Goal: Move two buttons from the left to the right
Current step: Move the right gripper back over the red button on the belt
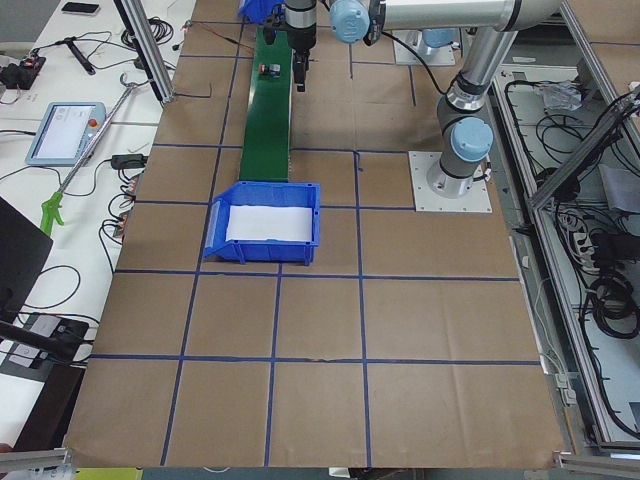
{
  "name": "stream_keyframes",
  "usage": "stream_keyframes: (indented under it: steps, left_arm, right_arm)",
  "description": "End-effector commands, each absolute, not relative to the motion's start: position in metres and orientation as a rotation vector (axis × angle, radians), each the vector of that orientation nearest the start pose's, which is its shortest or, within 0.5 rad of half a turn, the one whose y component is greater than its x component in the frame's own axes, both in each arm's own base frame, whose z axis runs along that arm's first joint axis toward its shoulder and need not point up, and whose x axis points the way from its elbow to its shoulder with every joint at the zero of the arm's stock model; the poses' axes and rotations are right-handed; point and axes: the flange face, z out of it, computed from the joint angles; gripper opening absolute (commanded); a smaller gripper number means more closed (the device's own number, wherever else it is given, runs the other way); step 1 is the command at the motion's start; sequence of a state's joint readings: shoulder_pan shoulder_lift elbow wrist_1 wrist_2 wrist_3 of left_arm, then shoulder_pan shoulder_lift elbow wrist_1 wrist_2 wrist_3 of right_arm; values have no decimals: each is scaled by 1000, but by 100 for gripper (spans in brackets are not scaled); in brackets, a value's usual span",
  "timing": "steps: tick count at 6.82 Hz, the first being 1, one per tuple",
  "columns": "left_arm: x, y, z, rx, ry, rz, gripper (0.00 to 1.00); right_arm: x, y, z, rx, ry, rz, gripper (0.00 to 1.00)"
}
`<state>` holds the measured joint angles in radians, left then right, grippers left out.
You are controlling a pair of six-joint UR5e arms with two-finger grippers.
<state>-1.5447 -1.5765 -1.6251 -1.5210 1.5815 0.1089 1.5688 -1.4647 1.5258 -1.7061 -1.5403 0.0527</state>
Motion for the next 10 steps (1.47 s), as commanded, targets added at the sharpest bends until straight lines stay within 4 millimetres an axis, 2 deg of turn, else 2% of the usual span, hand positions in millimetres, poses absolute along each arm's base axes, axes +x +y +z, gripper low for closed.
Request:
stream_keyframes:
  steps: [1,2,3,4,5,7,8,10]
  left_arm:
    - [-120,-495,463,130,3130,18,100]
    - [-120,-495,463,130,3130,18,100]
    - [-119,-496,463,130,3129,18,100]
    - [-119,-496,464,130,3130,15,100]
    - [-120,-495,463,130,3130,18,100]
    - [-119,-496,464,130,3129,16,100]
    - [-119,-495,463,130,3129,18,100]
    - [-119,-496,464,130,3130,15,100]
  right_arm:
    - [137,-536,446,77,3105,-99,100]
    - [137,-536,437,77,3104,-87,100]
    - [137,-538,426,78,3099,-167,100]
    - [138,-543,409,76,3091,-247,100]
    - [139,-551,382,82,3085,-280,100]
    - [142,-569,341,76,3090,-233,100]
    - [145,-575,330,72,3091,-216,100]
    - [162,-600,321,32,3089,-220,100]
